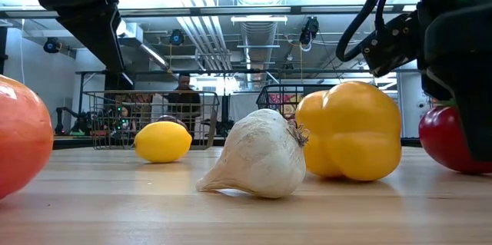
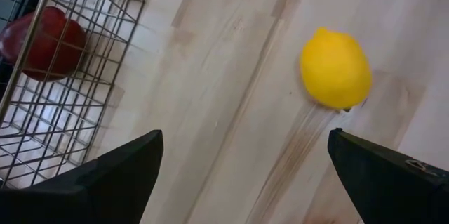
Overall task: Sort produce into baskets
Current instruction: Put the tomato into the gold wire basket
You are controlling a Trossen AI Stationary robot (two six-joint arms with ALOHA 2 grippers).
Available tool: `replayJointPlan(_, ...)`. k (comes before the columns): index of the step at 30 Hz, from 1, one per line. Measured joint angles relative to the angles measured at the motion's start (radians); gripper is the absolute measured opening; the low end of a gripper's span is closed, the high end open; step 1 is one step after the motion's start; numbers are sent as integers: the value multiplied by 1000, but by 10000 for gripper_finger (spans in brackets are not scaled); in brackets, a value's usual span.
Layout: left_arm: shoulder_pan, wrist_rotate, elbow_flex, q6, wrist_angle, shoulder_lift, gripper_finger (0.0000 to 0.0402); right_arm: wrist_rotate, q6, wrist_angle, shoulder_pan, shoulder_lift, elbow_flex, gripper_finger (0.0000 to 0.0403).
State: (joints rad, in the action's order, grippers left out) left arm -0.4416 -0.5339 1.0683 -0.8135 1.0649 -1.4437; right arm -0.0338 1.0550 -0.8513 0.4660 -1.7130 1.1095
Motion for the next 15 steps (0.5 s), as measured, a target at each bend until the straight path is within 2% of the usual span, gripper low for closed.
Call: replayJointPlan(15, 0, -8, 0, 0, -28, 0, 386, 7, -20, -4, 0, 2, 16, 322)
